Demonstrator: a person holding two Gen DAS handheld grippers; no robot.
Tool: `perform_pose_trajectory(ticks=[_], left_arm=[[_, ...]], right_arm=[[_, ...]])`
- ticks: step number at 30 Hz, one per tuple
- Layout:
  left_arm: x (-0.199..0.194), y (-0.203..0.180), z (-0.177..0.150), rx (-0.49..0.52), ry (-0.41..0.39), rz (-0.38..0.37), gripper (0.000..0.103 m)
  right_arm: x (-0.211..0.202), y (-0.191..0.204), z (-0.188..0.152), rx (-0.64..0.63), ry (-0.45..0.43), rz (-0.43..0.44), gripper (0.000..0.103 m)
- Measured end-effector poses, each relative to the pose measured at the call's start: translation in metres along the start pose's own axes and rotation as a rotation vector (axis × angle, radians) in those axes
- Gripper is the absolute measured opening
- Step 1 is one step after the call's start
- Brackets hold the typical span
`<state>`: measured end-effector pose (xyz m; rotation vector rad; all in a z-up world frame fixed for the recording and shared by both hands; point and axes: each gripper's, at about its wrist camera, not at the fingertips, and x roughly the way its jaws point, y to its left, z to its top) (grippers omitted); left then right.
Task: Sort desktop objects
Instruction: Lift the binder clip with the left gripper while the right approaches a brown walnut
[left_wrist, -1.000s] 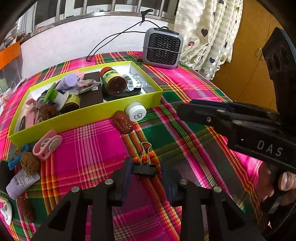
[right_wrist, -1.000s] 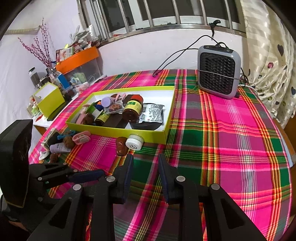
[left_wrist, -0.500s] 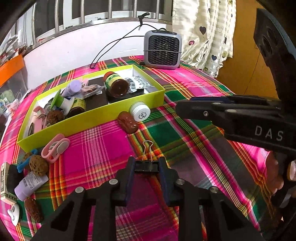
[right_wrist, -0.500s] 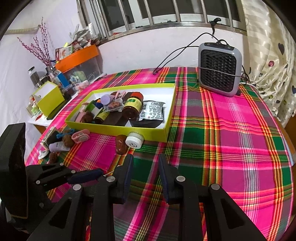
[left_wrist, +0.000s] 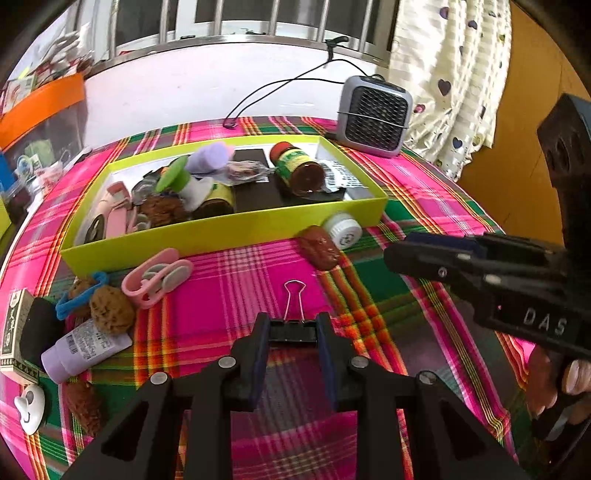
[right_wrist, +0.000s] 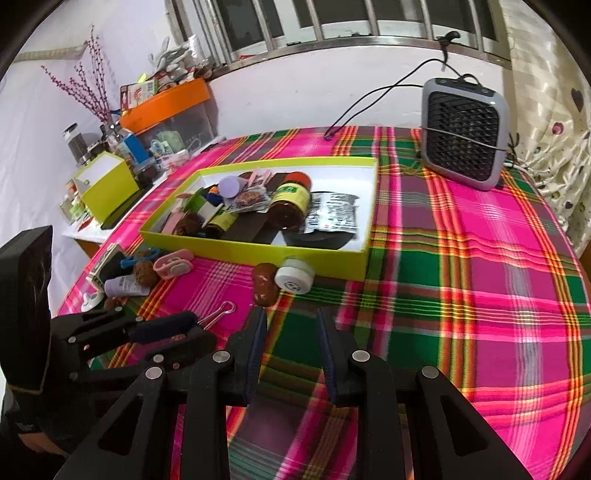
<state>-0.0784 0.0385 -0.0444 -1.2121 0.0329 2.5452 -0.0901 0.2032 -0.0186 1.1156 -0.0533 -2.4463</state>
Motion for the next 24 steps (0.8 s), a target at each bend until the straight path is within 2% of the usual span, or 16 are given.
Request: perform_pose_trajectory(ticks=[10, 24], left_arm=[[-0.001, 0.014, 0.001, -0.052, -0.01, -0.004, 0.026], [-0.001, 0.019, 0.001, -0.076, -0.014, -0.031, 0.026]], right_arm=[[0.027, 0.013, 0.006, -0.022, 0.043, 0.032, 0.029], [0.052, 0.021, 0.014, -0.04, 0.069, 0.024, 0.029]])
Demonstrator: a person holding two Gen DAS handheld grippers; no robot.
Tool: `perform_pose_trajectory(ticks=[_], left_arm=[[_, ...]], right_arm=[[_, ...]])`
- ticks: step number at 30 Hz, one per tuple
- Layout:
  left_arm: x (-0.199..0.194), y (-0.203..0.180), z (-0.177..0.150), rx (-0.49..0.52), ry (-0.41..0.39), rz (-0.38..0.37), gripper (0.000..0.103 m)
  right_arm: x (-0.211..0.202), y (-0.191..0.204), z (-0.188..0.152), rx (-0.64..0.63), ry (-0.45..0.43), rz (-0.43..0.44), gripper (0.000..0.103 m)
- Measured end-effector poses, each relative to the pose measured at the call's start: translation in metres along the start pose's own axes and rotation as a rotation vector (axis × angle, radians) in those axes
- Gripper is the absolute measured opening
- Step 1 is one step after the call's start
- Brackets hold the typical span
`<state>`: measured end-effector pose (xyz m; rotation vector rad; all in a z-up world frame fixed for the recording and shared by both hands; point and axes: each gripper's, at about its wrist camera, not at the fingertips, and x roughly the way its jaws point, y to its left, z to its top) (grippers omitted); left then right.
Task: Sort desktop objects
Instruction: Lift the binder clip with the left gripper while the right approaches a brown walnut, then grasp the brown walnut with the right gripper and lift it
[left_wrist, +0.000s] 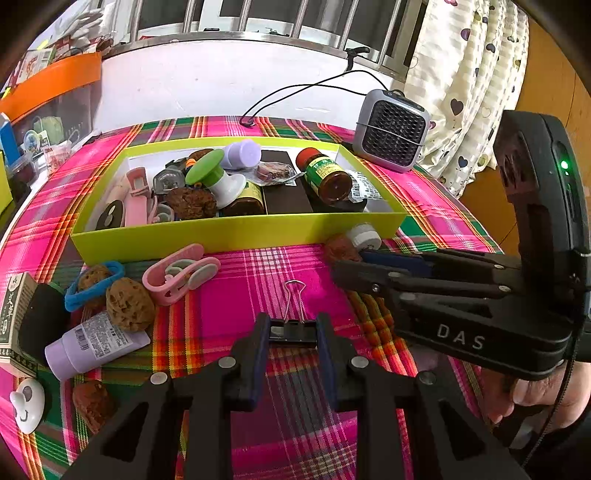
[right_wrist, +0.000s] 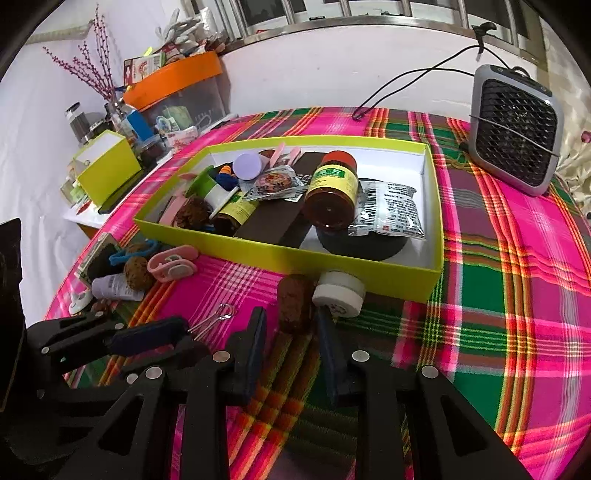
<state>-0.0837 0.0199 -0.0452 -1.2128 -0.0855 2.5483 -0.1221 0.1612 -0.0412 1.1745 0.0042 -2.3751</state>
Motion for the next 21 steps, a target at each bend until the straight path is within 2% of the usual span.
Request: perform_pose_trajectory(ticks=[3, 5, 21], left_arm=[[0.0, 0.0, 0.0, -0.001, 0.0, -0.001, 0.026], [0.0, 0.0, 0.0, 0.0, 0.0, 0.0, 0.026], [-0.008, 0.002, 0.0, 0.0, -0.016, 0.021, 0.026]], right_arm=[[0.001, 0.002, 0.001, -0.005, -0.001, -0.006, 0.028], [0.002, 0.002, 0.0, -0.011, -0.002, -0.016, 0.02], [-0.015, 0.005, -0.008, -0.012, -0.03, 0.004, 0.02]])
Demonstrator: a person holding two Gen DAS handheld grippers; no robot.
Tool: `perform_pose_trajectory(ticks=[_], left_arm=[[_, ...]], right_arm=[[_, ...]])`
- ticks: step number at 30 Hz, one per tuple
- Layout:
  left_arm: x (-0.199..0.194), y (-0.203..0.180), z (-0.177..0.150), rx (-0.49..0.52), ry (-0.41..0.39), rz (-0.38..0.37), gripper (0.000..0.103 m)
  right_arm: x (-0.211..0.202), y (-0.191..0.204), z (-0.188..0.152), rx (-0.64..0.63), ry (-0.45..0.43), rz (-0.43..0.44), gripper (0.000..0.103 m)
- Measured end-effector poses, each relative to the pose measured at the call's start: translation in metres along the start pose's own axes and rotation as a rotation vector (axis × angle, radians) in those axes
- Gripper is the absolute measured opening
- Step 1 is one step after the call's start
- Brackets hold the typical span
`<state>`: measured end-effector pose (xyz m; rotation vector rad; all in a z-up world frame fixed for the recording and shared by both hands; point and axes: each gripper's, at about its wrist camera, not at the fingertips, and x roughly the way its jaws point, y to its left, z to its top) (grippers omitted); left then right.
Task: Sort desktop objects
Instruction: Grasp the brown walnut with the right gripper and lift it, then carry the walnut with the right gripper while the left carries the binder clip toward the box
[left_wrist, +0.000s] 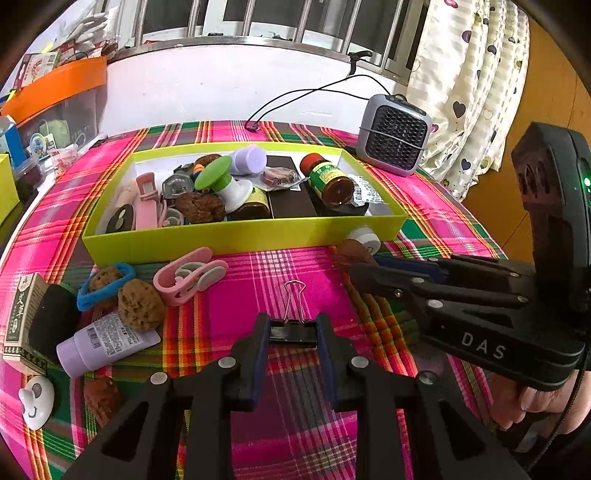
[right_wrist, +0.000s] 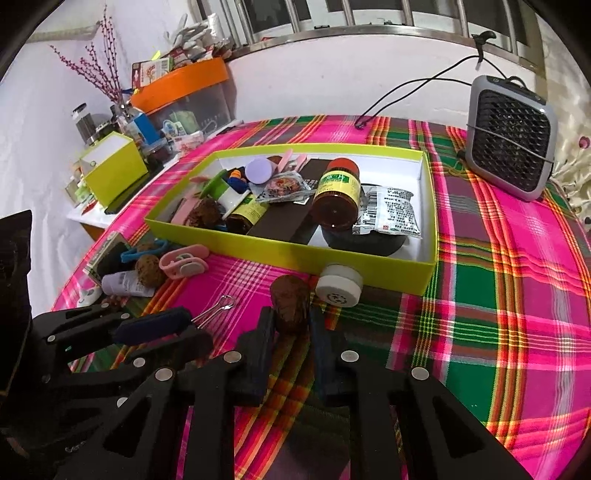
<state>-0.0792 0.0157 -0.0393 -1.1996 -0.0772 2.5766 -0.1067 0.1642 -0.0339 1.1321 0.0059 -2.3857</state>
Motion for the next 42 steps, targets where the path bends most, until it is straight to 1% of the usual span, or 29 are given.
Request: perform_pose_trajectory(ticks=[15, 27, 42], left_arm=[[-0.019, 0.0, 0.002, -0.019, -0.028, 0.004, 0.026], [-0.038, -0.001, 0.009, -0.029, -0.065, 0.024, 0.026], [-0.049, 0.001, 0.014, -0.034, -0.09, 0.02, 0.026]], right_arm=[[-0.024, 0.01, -0.005, -0.015, -0.027, 0.008, 0.02], [-0.047, 0.021, -0.002, -0.037, -0.072, 0.013, 0.02], [-0.056, 0.032, 0.003, -0.06, -0.094, 0.007, 0.02]])
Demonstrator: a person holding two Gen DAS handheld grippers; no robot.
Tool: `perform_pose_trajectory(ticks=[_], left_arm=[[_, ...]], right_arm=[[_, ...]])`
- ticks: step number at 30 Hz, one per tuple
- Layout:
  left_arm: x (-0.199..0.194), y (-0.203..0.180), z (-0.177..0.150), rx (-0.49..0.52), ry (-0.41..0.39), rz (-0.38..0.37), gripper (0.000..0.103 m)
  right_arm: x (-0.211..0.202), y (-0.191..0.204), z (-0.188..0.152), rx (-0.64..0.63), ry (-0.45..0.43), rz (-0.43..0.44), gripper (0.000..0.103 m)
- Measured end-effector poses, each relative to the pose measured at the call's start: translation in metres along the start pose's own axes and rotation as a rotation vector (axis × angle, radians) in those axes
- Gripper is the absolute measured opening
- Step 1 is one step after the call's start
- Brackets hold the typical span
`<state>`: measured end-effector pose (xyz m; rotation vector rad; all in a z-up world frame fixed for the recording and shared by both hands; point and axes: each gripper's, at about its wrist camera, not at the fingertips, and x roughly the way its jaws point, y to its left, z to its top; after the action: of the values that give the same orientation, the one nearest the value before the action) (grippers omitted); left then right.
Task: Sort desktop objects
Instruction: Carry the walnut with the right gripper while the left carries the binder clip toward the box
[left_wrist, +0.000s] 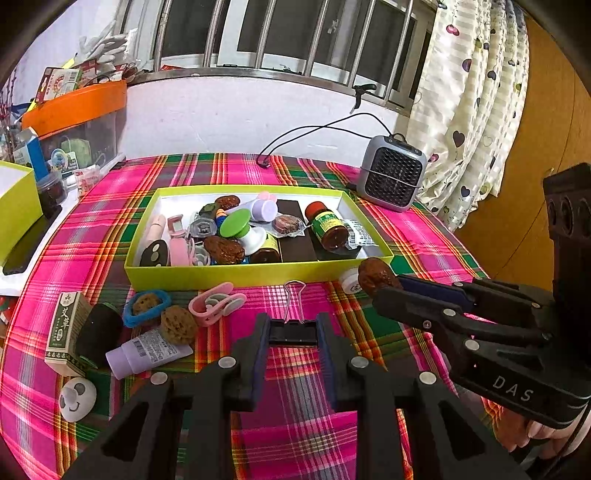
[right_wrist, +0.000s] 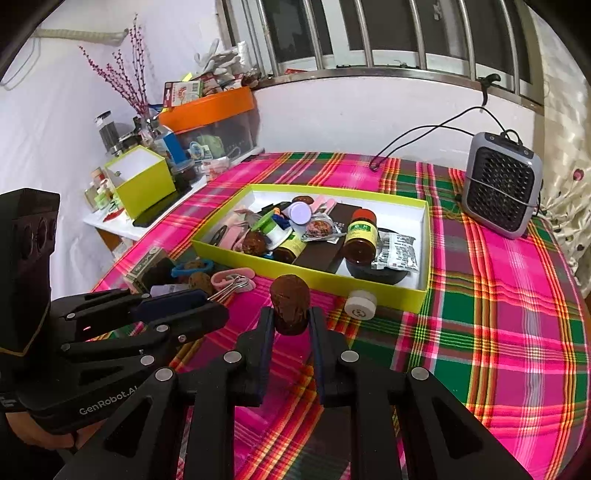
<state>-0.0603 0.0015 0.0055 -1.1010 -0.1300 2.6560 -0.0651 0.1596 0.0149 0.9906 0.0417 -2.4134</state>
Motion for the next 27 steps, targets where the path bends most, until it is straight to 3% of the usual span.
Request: perform_pose_trajectory(ticks=[27], left_arm=[[0.002, 0.017, 0.022, -0.019, -0.031, 0.02, 0.026]], right_arm=[[0.01, 0.015, 0.021, -0.047, -0.012, 0.004, 0.02]])
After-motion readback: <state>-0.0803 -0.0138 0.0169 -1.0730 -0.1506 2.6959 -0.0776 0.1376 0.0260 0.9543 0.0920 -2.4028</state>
